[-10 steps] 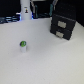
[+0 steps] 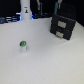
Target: Open the kcup holder, insert the kcup into the holder, and close the kcup holder
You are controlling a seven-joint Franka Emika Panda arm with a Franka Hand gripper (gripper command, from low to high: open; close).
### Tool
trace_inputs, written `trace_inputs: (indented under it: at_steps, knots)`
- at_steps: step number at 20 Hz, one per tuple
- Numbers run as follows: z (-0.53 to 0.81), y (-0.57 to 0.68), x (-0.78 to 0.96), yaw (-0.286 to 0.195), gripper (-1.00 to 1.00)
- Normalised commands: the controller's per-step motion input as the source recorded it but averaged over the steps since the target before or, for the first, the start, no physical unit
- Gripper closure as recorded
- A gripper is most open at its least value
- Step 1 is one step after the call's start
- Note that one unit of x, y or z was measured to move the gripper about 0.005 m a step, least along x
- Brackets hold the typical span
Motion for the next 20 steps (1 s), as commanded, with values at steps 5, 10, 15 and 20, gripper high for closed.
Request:
trace_inputs:
  at_steps: [5,10,15,20]
  knots:
    - [0.07,0.73,-0.13,-0.186,-1.0]
    - [0.0,0.77,-0.15,-0.186,-1.0]
    - [-0.09,0.74,-0.25,-0.18,-1.0]
    - [-0.18,0.71,-0.26,-0.181,-1.0]
